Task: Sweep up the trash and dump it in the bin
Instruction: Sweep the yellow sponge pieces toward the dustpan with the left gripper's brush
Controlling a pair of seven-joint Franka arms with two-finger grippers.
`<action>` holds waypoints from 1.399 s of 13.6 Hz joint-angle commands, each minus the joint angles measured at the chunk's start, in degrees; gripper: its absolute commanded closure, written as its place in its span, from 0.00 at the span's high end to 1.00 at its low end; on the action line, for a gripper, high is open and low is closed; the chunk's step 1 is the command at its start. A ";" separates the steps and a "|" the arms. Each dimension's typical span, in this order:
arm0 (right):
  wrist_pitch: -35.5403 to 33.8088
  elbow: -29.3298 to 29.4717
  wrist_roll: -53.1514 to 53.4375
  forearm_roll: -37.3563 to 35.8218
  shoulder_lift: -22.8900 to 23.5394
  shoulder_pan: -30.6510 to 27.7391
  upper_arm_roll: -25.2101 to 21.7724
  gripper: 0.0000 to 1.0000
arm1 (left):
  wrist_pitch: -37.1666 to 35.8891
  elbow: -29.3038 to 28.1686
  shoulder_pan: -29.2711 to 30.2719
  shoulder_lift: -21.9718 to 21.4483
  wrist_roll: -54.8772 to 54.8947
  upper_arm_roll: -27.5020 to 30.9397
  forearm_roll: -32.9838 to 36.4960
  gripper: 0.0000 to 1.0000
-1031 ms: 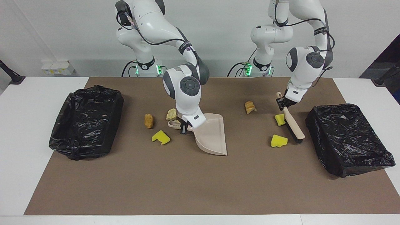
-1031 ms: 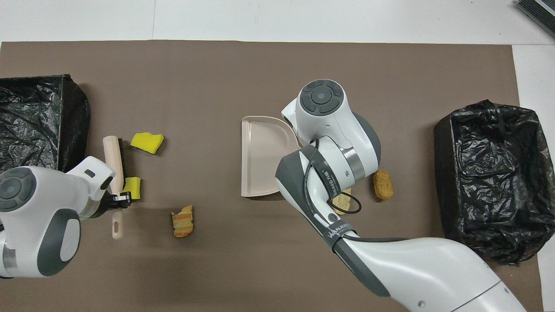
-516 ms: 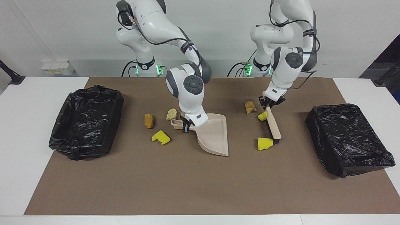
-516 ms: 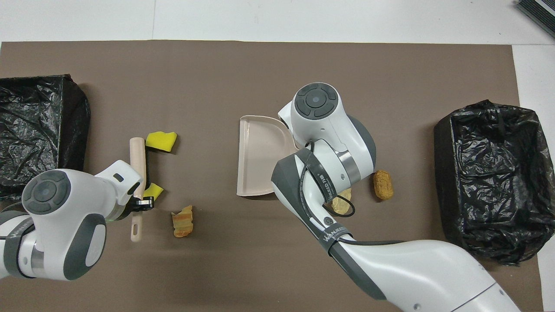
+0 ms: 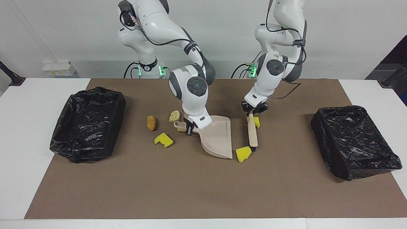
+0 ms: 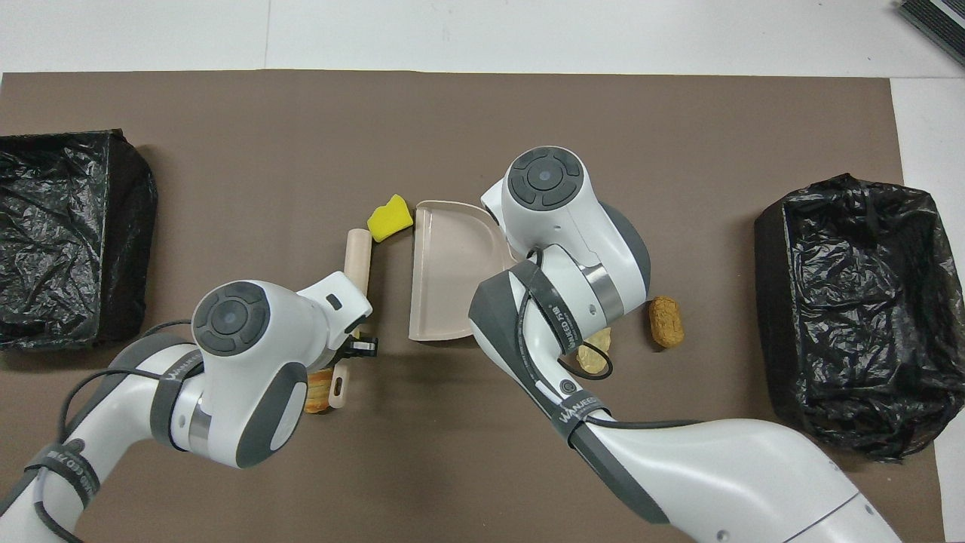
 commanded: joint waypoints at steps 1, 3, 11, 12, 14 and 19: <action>1.31 -1.01 2.37 0.69 -0.35 -0.19 0.29 0.00 | -0.07 1.15 -6.71 -0.23 -0.93 0.72 -1.43 0.00; 1.31 -1.01 2.37 0.78 -0.35 -0.19 0.29 0.00 | -0.16 2.82 -9.46 -0.06 -1.98 0.72 -1.70 0.00; 1.40 -1.01 2.72 0.78 -0.35 -0.19 0.29 0.00 | -12.18 4.41 -8.24 -9.02 -24.80 1.77 -1.17 0.00; 1.40 -1.01 2.72 0.78 -0.35 -0.19 0.29 0.00 | -13.94 4.32 -6.93 -9.29 -28.85 1.77 -0.39 0.00; 1.75 -1.01 2.03 0.70 -0.35 -0.19 0.29 0.00 | -17.80 3.80 -4.99 -10.07 -37.54 1.68 0.76 0.00; 2.80 -1.45 -7.38 -0.18 -0.26 -0.81 0.20 0.00 | -21.86 -3.84 -2.26 -15.35 -60.58 1.68 1.73 0.00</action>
